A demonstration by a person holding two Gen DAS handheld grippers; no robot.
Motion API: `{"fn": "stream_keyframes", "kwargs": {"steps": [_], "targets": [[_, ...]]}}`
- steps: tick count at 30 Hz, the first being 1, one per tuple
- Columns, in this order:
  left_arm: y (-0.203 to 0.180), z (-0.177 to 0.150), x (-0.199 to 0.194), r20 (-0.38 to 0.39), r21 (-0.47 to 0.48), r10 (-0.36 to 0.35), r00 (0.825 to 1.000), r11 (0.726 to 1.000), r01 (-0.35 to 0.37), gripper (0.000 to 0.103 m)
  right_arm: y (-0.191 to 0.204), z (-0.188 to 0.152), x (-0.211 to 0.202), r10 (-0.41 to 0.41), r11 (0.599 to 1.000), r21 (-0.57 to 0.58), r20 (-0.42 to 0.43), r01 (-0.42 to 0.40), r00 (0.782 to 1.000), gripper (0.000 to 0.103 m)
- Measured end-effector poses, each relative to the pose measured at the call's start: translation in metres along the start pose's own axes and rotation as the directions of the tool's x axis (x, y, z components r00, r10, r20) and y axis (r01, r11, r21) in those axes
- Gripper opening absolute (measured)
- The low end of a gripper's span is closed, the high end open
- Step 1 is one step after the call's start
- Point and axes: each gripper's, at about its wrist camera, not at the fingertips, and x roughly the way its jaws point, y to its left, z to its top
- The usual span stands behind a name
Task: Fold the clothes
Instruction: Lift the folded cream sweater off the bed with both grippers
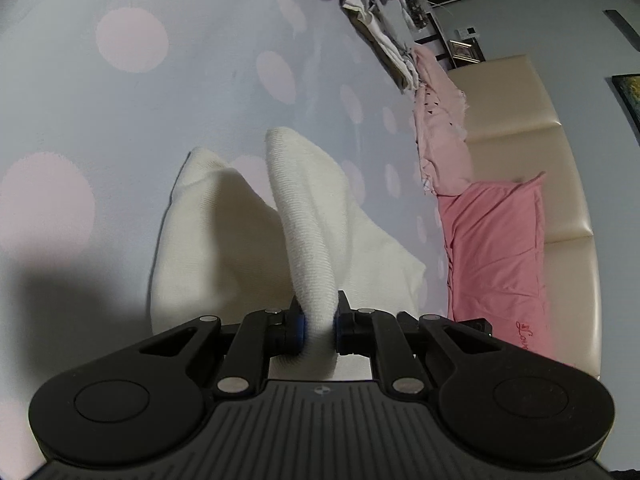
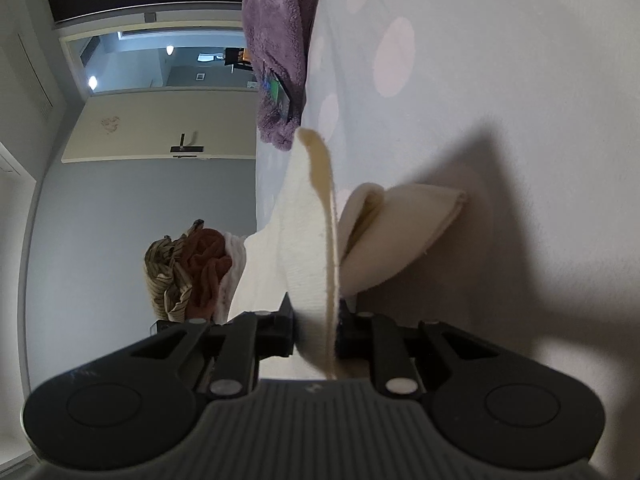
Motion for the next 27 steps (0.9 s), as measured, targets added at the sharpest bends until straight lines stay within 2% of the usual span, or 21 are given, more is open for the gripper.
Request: {"fn": "stream_keyframes", "kwargs": {"steps": [3,5,8,11,13,15,16,17,19,22,27], "targets": [[0.003,-0.004,0.001,-0.025,-0.020,0.027,0.999,0.999,-0.028,0.011,-0.001,-0.006,-0.002,-0.023,0.999,0.025,-0.033,0.024,0.999,0.019],[0.009,-0.007,0.005,-0.054,-0.030,0.058,0.997,0.998,-0.060,0.011,-0.003,-0.016,-0.002,-0.071,0.997,0.033,-0.069,0.074,0.995,0.019],[0.020,-0.012,0.019,-0.100,-0.006,0.146,0.984,0.989,-0.147,0.011,-0.004,-0.028,0.000,-0.172,0.985,0.006,-0.106,0.174,0.979,0.019],[0.020,-0.007,0.026,-0.034,0.033,0.183,0.982,0.983,-0.182,0.016,0.002,-0.026,0.003,-0.242,0.969,-0.074,-0.071,0.237,0.968,0.022],[0.016,-0.004,0.027,0.016,0.088,0.223,0.975,0.971,-0.223,0.021,0.004,-0.023,-0.001,-0.291,0.952,-0.102,-0.010,0.288,0.957,0.039],[0.008,-0.001,0.027,0.044,0.154,0.260,0.965,0.952,-0.264,0.028,0.005,-0.022,-0.008,-0.358,0.925,-0.117,0.049,0.361,0.932,0.056],[0.007,0.000,0.028,0.045,0.175,0.284,0.958,0.942,-0.287,0.033,0.005,-0.021,-0.011,-0.368,0.920,-0.116,0.065,0.373,0.927,0.057],[0.005,-0.001,0.029,0.042,0.187,0.308,0.950,0.932,-0.311,0.044,0.004,-0.021,-0.013,-0.361,0.924,-0.109,0.074,0.367,0.930,0.058],[0.002,-0.003,0.033,0.029,0.232,0.336,0.942,0.914,-0.333,0.048,-0.001,-0.018,-0.007,-0.351,0.930,-0.088,0.070,0.357,0.934,0.061],[0.000,-0.003,0.033,0.028,0.287,0.334,0.942,0.900,-0.328,0.051,-0.005,-0.015,0.004,-0.328,0.940,-0.076,0.051,0.331,0.943,0.061],[0.008,0.001,0.045,0.032,0.310,0.340,0.940,0.891,-0.332,0.071,-0.006,-0.014,0.014,-0.302,0.947,-0.102,0.048,0.305,0.952,0.061]]}}
